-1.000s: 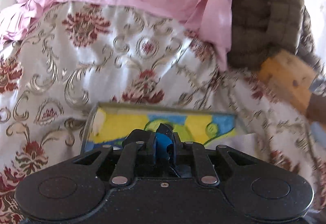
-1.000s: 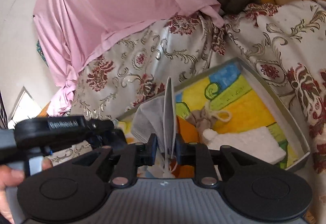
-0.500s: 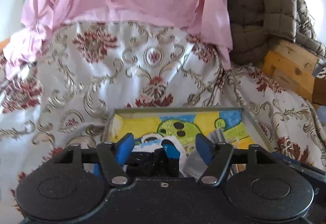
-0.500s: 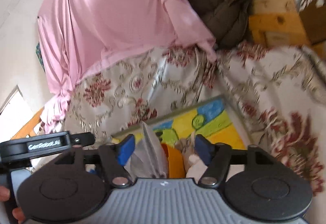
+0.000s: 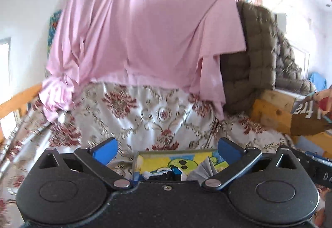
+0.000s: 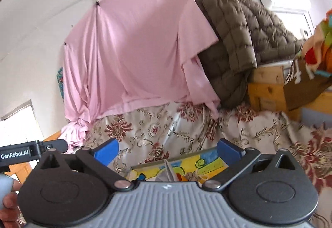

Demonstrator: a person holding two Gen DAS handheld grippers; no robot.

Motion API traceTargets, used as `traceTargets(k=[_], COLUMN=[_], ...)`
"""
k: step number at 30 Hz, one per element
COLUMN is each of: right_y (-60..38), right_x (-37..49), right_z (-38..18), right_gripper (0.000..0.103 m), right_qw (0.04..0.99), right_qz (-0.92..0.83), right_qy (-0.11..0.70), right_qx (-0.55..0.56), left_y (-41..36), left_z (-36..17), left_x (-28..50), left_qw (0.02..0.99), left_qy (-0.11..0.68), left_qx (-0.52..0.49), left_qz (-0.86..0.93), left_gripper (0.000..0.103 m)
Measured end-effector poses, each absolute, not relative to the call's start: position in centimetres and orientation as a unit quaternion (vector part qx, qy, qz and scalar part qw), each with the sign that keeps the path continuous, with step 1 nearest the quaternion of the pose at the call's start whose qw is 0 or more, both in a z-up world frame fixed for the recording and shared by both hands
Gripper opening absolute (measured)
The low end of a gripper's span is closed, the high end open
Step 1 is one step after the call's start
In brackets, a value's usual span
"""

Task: Organize soft objects
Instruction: 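Withdraw both open tools from the tray back toward the remaining pile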

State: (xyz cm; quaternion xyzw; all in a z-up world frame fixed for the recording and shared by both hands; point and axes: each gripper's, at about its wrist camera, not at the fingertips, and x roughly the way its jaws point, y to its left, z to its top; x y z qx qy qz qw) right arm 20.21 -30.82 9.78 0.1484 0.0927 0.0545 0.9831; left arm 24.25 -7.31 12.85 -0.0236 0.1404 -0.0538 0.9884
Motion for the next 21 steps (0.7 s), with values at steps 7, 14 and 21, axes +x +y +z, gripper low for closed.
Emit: traceTargets(k=[7, 14, 21], right_y=[-28.9, -25.9, -22.7], right_x=[12.9, 8.3, 8.0], right_z=[8.9, 7.1, 3.9], right_gripper=[0.103, 0.103, 0.103], right_qw=[0.987, 0.992, 0.976], right_qz=[0.064, 0.059, 0.093], right_qy=[0.070, 0.083, 0.192], right_qx=[0.131, 0.072, 0.033], left_y=[-4.9, -1.7, 0.1], left_z=[12.7, 9.5, 5.3], left_x=[16.4, 11.7, 10.8], left_qw=[0.992, 0.984, 0.972], left_qy=[0.119, 0.165, 0.227], left_qx=[-0.016, -0.043, -0.025], left_qz=[-0.050, -0.052, -0.059], left_gripper=[0.102, 0.102, 0.102])
